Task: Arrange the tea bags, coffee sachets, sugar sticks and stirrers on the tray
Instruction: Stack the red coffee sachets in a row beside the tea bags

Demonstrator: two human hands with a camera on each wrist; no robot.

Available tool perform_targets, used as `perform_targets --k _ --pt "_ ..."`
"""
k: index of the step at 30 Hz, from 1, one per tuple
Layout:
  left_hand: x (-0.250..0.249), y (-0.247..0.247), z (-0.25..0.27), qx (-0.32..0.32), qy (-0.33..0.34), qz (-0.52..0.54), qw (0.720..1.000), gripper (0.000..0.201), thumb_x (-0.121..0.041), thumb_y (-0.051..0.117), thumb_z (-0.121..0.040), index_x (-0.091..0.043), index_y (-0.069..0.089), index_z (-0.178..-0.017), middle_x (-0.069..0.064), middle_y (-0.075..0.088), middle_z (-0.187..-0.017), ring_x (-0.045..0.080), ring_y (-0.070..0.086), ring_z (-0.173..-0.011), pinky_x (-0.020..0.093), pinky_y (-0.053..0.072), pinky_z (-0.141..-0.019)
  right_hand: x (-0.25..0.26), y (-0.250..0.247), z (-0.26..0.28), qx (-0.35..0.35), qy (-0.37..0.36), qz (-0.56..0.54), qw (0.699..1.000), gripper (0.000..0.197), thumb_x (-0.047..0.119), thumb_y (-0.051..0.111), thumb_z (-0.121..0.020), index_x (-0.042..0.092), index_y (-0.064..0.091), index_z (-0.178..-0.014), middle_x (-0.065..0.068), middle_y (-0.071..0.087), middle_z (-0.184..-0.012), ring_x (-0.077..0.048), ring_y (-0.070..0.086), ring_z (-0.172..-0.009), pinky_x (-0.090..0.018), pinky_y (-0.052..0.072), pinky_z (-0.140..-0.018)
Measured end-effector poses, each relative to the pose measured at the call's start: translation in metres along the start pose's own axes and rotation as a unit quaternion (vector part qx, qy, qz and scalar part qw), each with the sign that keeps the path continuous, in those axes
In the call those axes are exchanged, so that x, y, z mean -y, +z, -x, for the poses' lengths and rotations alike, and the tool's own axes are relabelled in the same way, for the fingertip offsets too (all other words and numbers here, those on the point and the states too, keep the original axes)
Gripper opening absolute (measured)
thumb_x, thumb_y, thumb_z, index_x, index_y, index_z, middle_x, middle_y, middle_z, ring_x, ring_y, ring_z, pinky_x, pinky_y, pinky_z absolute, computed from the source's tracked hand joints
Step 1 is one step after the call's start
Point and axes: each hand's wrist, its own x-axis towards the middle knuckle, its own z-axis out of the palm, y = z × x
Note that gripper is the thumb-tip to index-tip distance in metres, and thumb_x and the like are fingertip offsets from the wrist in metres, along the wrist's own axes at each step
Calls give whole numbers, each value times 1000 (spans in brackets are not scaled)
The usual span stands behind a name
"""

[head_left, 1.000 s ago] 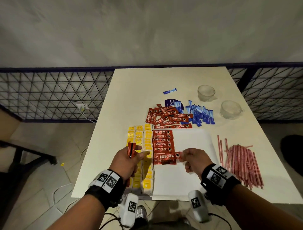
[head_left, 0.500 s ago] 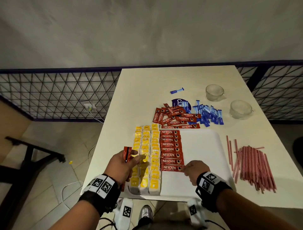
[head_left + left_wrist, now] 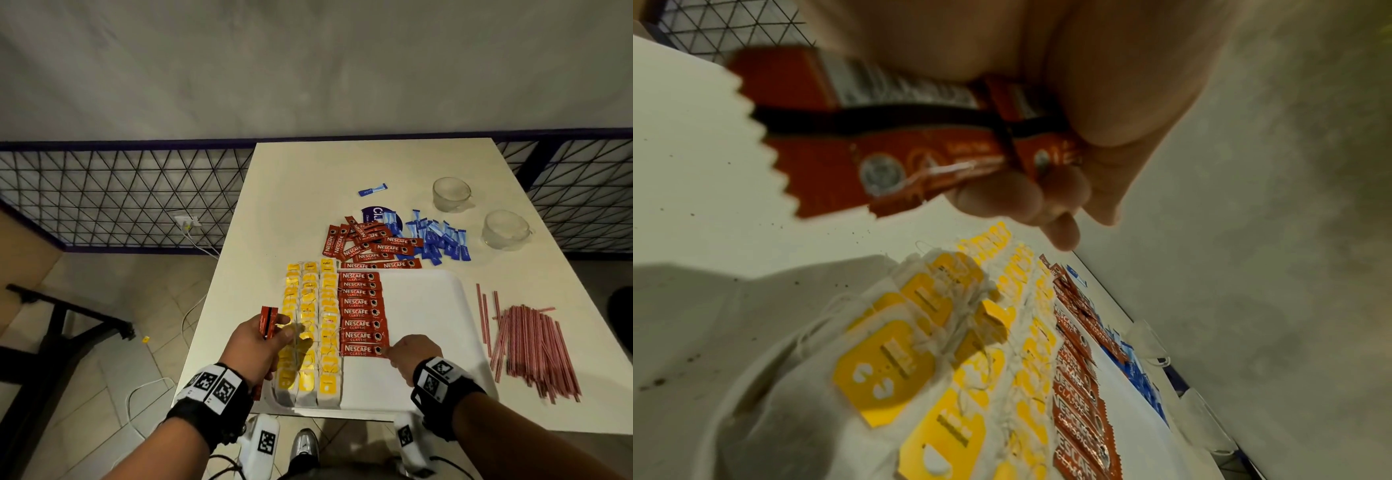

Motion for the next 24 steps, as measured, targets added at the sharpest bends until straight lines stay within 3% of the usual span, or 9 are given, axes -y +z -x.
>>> perform_targets --k 7,12,15,19,22,24 --pt "-4 2 3 6 2 4 1000 10 -22 67 -89 -19 64 -99 8 72 -76 19 50 -45 30 46 -45 -2 0 -3 7 -13 19 1000 39 54 56 -86 17 66 -76 0 72 -82 -20 70 -79 -30 56 -78" --pt "-10 6 8 72 -42 19 996 23 -26 65 -91 -5 57 -86 8 59 -59 24 55 -47 28 45 -43 -4 -15 9 -24 -24 -18 999 54 66 49 -85 16 57 -68 1 64 -66 -19 61 -61 -32 53 -76" --pt "-13 16 5 108 -31 -74 991 21 -25 64 -92 -11 54 -78 3 56 -53 20 53 -43 28 45 -44 6 -30 25 -76 -126 -91 985 41 64 51 -85 25 59 -76 9 65 -78 -13 62 -77 -34 52 -81" --pt "-31 43 0 177 35 -215 960 19 -29 66 -88 -20 56 -75 -5 56 -52 11 51 -37 24 44 -43 35 -36 49 33 -292 -220 930 26 58 69 -74 37 68 -91 10 68 -92 -9 64 -90 -33 53 -83" --pt "-43 55 -2 207 51 -219 952 18 -34 67 -87 -21 59 -78 -3 61 -58 12 52 -38 24 44 -43 47 -37 58 24 -339 -230 912 7 36 74 -78 32 70 -82 5 70 -86 -13 65 -87 -40 53 -86" --pt "-45 56 -2 205 55 -208 955 19 -35 69 -86 -21 59 -77 -2 61 -57 14 53 -40 25 44 -44 47 -40 59 0 -348 -219 912 8 29 71 -82 28 68 -75 4 70 -81 -15 64 -82 -40 53 -83"
